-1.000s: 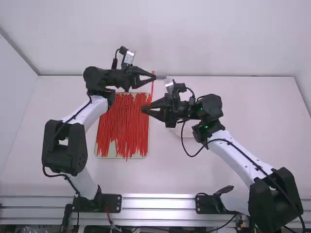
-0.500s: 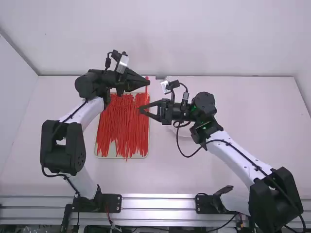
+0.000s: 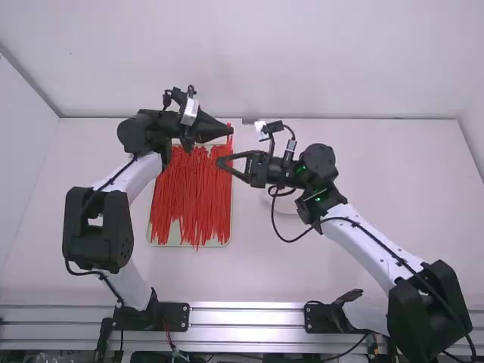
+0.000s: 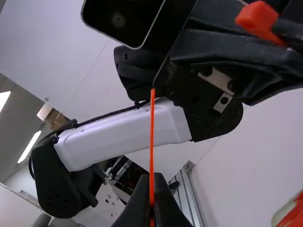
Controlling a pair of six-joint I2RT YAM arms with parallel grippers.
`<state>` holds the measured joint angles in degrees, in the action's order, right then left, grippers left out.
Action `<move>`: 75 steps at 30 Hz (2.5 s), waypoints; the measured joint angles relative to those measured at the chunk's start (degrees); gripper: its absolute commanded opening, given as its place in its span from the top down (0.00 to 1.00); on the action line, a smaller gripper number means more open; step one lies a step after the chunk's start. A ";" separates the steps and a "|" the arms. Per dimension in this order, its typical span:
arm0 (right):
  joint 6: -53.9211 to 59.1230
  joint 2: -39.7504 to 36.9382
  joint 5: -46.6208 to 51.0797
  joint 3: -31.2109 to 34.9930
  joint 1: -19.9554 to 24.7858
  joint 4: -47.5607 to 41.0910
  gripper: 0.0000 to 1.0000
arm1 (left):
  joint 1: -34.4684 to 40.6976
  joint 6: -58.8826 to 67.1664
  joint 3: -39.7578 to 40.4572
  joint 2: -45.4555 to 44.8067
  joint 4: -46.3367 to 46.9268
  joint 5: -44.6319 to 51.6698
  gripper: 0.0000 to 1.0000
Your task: Fasten the cable tie
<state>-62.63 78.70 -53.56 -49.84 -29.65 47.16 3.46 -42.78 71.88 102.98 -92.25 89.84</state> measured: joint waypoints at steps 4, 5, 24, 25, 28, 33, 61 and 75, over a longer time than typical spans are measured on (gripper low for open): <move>-0.13 0.00 0.15 0.00 -0.04 0.09 1.00 | 0.02 3.91 0.00 0.00 0.00 0.00 0.99; -0.07 0.00 0.17 0.00 -0.11 0.07 1.00 | 0.02 4.61 0.00 -0.02 0.00 0.00 0.99; -0.28 0.02 2.05 0.00 -0.13 -1.73 1.00 | 1.44 12.70 0.00 0.00 0.00 -0.55 0.99; -0.28 0.02 2.14 0.00 -0.13 -1.75 1.00 | 1.46 12.85 0.00 -0.02 0.00 -0.96 0.99; -0.09 0.02 2.43 0.00 -0.13 -1.75 1.00 | 1.46 12.87 0.00 -0.02 0.00 -2.01 0.99; -0.13 0.02 2.56 0.00 -0.13 -1.75 1.00 | 1.46 12.83 0.00 -0.02 0.00 -2.60 0.99; 0.00 0.37 0.11 0.00 2.38 -1.75 1.00 | 2.38 12.90 0.00 -0.02 0.02 -0.46 0.99; -0.04 0.37 0.35 2.54 2.45 -1.55 1.00 | 2.82 13.55 0.02 0.00 0.00 -0.48 0.99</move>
<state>-62.67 79.07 -53.21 -47.31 -27.20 45.60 6.28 -29.23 71.90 102.98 -92.25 89.36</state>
